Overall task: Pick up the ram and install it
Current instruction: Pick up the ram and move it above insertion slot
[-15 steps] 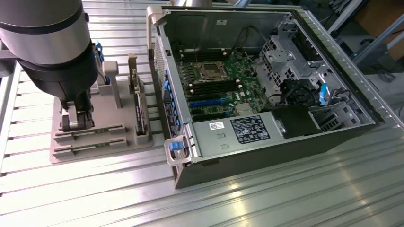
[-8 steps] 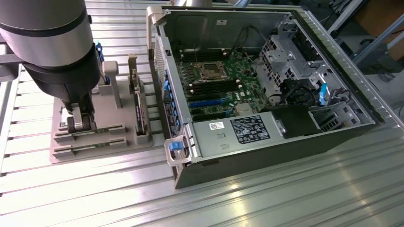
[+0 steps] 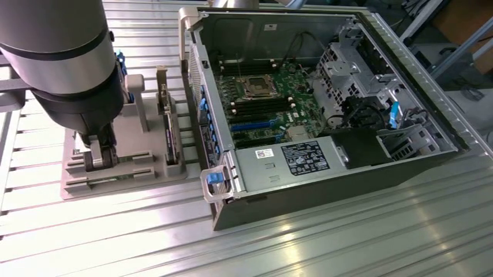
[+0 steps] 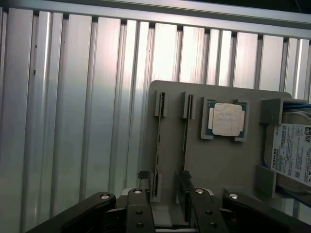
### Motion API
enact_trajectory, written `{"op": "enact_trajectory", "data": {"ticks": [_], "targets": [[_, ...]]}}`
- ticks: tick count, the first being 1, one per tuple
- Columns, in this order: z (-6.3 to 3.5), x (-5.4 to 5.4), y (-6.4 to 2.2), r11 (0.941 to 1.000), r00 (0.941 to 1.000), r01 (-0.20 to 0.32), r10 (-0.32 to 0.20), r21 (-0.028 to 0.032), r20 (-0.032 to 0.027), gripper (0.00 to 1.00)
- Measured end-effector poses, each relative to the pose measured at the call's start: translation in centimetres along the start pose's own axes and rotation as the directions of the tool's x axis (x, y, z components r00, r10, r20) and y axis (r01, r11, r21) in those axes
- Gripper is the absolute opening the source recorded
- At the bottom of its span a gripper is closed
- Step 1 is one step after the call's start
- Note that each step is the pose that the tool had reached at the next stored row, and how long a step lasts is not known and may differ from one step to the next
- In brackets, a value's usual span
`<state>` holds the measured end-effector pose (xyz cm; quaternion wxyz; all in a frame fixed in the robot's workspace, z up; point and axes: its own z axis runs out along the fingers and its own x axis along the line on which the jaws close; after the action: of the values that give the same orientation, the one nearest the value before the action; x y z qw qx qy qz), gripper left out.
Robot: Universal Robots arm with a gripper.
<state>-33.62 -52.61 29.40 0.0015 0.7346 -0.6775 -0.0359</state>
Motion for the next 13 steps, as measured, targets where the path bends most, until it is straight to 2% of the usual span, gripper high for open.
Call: {"op": "enact_trajectory", "data": {"ticks": [13], "targets": [[0.87, 0.85, 0.02, 1.0, 1.0, 0.0, 0.0, -0.0001, -0.0017, 0.36]]}}
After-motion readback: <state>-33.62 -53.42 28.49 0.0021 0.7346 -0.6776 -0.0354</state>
